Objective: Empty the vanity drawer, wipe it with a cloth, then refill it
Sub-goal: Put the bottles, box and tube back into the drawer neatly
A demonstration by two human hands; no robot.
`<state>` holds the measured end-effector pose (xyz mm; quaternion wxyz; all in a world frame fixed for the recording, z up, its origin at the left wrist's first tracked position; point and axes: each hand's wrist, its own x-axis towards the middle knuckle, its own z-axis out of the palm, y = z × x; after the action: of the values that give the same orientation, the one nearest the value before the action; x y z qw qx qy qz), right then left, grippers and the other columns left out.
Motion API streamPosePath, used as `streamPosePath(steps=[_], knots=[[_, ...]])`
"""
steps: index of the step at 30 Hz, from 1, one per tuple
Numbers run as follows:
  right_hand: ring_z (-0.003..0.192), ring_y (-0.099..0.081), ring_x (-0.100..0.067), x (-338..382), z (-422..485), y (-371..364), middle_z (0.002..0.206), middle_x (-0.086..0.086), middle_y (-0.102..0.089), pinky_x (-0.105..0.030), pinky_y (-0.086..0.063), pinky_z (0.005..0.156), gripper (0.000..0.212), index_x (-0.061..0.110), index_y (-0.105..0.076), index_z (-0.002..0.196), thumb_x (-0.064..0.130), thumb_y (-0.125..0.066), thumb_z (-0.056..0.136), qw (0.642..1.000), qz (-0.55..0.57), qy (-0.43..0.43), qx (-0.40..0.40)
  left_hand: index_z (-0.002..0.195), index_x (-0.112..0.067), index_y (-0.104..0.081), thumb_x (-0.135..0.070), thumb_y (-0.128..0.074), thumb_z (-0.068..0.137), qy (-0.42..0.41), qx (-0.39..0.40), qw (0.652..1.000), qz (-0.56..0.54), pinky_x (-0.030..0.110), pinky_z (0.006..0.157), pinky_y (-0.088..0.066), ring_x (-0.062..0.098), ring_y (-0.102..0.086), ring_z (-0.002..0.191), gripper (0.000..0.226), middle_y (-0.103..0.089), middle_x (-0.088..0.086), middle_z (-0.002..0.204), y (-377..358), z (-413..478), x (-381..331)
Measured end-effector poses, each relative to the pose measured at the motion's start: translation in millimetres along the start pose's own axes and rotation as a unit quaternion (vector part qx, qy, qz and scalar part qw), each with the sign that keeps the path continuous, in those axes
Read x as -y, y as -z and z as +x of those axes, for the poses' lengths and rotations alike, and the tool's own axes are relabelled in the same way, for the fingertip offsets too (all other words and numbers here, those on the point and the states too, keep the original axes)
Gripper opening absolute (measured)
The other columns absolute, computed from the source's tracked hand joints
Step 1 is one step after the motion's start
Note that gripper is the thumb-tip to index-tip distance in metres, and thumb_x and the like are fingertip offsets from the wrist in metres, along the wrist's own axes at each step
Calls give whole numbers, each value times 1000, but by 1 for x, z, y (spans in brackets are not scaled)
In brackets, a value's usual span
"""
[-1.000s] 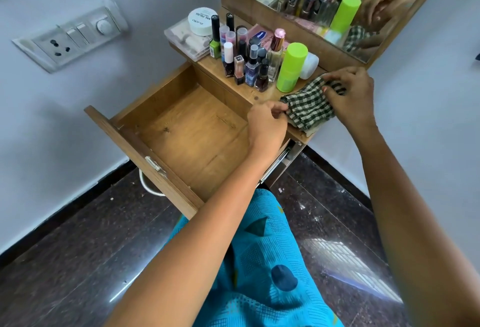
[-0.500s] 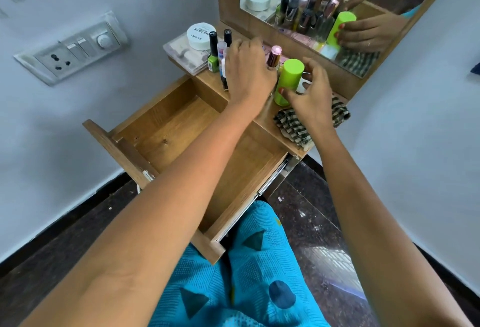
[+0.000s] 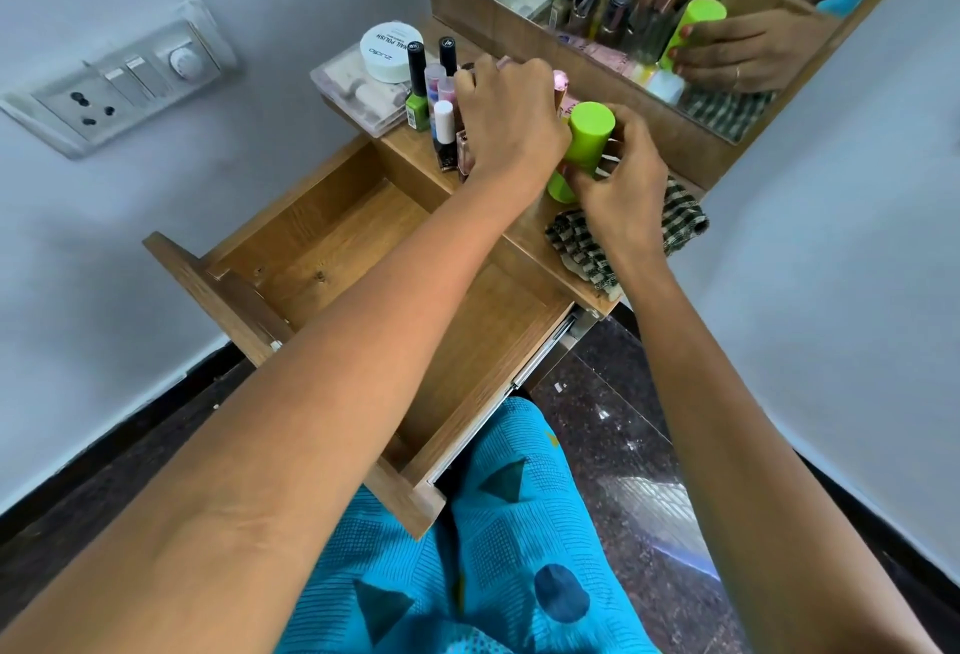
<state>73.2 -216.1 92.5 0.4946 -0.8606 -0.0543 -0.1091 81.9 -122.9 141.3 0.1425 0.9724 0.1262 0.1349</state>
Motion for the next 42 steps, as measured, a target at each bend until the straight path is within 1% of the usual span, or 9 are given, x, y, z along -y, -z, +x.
streamPosePath(steps=[6, 19, 23, 28, 31, 33, 36, 40, 42], knots=[[103, -48, -8, 0, 1, 4, 118, -5, -58, -22, -42, 91, 51, 3, -51, 121, 3, -71, 74, 1000, 3, -4, -13, 105, -10, -59, -10, -55, 83, -10, 10, 1000, 0, 34, 93, -34, 29, -53, 110, 22, -64, 11, 109, 2, 1, -6], [103, -48, -8, 1, -2, 7, 119, -8, -59, -24, -43, 92, 51, 3, -51, 120, 4, -72, 74, 1000, -2, -3, -9, 96, -13, -57, -3, -55, 82, 2, 34, 998, -46, 36, 103, -23, 28, -57, 104, 18, -63, 7, 100, 8, 7, -9], [103, -49, -8, 1, -2, 10, 119, -7, -59, -23, -44, 92, 52, 3, -51, 121, 4, -72, 74, 1000, -4, -5, -8, 90, -16, -53, -13, -62, 82, 10, 41, 994, -99, 35, 99, -26, 26, -58, 103, 12, -63, 5, 100, 12, 9, -7], [100, -52, -11, 8, -2, 15, 116, -6, -60, -29, -47, 91, 53, 4, -52, 120, 5, -74, 72, 1000, 1, -1, -19, 99, -11, -59, -17, -67, 77, 15, 32, 987, -155, 36, 100, -37, 23, -60, 101, 25, -64, 4, 102, 24, 11, -11], [97, -53, -10, 16, -3, 20, 114, -4, -60, -27, -48, 89, 54, 5, -53, 121, 6, -75, 72, 1000, 8, 6, -27, 99, -8, -60, -15, -69, 75, 1, 27, 982, -187, 36, 92, -47, 23, -61, 97, 27, -64, 6, 100, 36, 9, -12], [97, -53, -10, 21, -5, 24, 116, -5, -60, -24, -47, 88, 56, 6, -52, 123, 7, -75, 72, 999, 9, 12, -32, 96, -7, -60, -17, -69, 75, -11, 20, 979, -202, 29, 77, -51, 22, -61, 89, 25, -63, 6, 94, 45, 6, -13], [95, -54, -9, 30, -10, 31, 116, -5, -61, -24, -49, 87, 57, 7, -52, 123, 8, -75, 72, 999, 19, 21, -36, 94, -8, -61, -19, -68, 76, -18, 13, 978, -206, 16, 51, -35, 16, -53, 75, 22, -55, 2, 82, 61, -4, -13], [98, -56, -13, 42, -26, 38, 116, -6, -61, -28, -50, 88, 57, 6, -52, 123, 9, -76, 71, 998, 32, 36, -29, 86, -8, -61, -15, -67, 75, -30, 11, 973, -230, 21, 57, -36, 23, -63, 86, 15, -65, 9, 89, 77, -25, -7], [99, -57, -15, 47, -37, 39, 117, -5, -61, -30, -50, 89, 56, 6, -52, 123, 9, -76, 72, 998, 37, 42, -20, 83, -9, -61, -15, -68, 74, -29, 14, 971, -236, 21, 57, -36, 22, -63, 82, 12, -64, 8, 87, 81, -35, -1]])
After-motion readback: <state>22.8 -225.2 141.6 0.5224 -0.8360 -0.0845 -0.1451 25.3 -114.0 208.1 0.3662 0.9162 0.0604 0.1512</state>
